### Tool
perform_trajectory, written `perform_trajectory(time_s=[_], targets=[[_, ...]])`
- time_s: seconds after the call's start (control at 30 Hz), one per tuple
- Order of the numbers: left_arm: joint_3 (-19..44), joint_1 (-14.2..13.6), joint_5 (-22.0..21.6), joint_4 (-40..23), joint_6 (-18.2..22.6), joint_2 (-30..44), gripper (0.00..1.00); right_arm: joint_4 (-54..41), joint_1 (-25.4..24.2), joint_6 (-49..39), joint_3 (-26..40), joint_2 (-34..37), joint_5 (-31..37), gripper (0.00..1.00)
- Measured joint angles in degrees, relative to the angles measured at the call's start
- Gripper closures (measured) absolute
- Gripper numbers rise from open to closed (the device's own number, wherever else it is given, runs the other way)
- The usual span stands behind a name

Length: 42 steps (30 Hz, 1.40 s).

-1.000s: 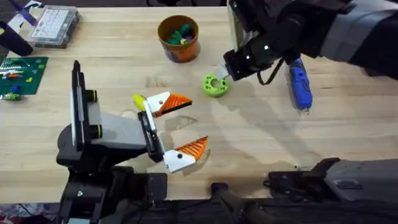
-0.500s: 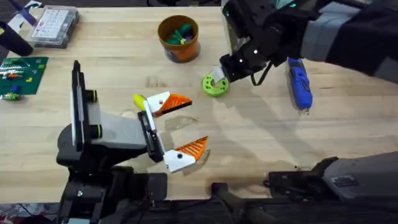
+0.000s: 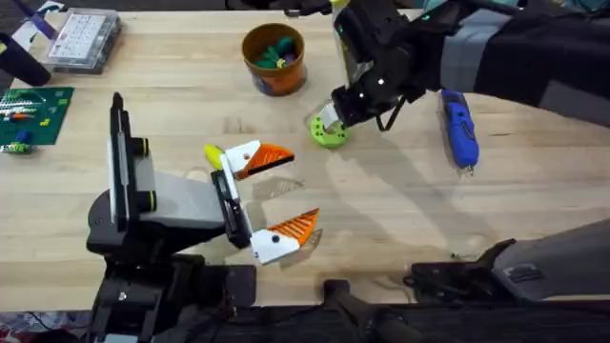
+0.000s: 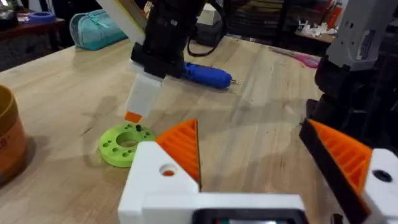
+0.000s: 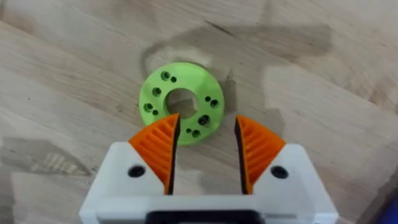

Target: Pick up the gripper from the table and insert it into the empty holder that is missing its gripper. Then pick up a screw, insert it into the mounting hole, and use the screwdriver to tighten it. Finally, clean up the table by picking up the vegetable and placing it into the bucket.

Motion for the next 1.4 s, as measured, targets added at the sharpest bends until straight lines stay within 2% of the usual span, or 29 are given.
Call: perform_trajectory(time_s=[0.6, 0.93, 1.4], targets=[[0.00, 0.00, 0.00, 0.00, 0.02, 0.00, 0.014, 0.20, -0.25, -2.68, -4.79, 0.00, -1.99, 0.476], [0.00, 0.00, 0.00, 0.00, 0.00, 0.00, 0.014, 3.99, -0.22, -3.45, -4.94, 0.00, -2.02, 0.476], [0.00, 0.00, -0.02, 0.00, 0.00, 0.00, 0.014, 4.72, -0.22, -3.45, -4.94, 1.13, -1.99, 0.476]])
